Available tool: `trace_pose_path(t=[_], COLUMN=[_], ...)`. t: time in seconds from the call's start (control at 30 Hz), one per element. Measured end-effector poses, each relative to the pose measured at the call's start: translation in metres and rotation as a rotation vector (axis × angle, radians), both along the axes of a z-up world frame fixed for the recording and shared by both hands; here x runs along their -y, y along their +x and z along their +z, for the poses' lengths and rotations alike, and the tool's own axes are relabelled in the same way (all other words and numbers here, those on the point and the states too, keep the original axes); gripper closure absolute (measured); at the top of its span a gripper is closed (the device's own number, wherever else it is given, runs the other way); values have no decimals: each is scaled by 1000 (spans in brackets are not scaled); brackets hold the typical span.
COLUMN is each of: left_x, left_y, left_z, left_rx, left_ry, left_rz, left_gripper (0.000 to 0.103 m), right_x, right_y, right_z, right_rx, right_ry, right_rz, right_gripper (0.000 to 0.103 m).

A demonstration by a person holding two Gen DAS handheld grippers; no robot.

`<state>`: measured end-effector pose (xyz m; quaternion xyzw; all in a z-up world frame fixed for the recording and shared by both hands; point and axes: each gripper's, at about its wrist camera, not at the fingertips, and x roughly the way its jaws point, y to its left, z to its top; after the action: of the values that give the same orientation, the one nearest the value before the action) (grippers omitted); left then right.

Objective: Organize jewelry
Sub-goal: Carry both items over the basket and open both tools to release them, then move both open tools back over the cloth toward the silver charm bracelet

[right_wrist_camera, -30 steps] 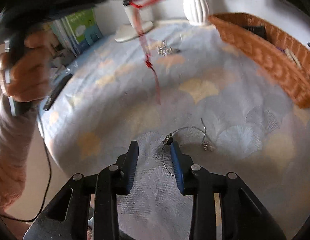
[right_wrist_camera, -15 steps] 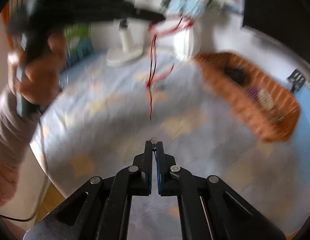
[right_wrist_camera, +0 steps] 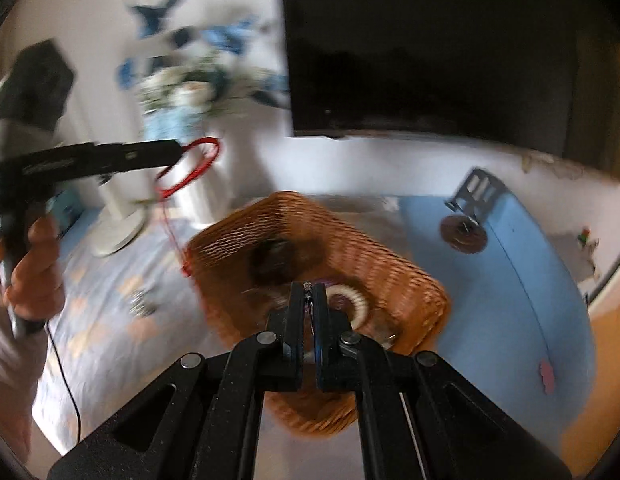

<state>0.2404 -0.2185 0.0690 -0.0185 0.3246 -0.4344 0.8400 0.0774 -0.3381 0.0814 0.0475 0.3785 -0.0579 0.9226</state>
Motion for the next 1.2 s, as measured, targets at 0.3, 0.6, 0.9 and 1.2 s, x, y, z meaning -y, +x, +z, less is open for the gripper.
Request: trace_pose_path(t=[0.3, 0.6, 0.9, 1.2], left_x=[84, 100, 69, -43], left_y=[55, 66, 30, -4], left_z=[-72, -114, -74, -33], left_rx=[-103, -129, -25, -20], left_ry=[146, 224, 228, 160], left_rz=[63, 109, 114, 229], left_gripper=[99, 98, 61, 61], right_x=[47, 62, 60, 0], right_y=[33, 40, 20, 6], right_z=[-46, -61, -37, -6], right_rx=[-93, -112, -62, -23], right_ry=[22, 93, 140, 139], right_rz=[-47, -29, -43, 31], right_gripper=[99, 98, 95, 92])
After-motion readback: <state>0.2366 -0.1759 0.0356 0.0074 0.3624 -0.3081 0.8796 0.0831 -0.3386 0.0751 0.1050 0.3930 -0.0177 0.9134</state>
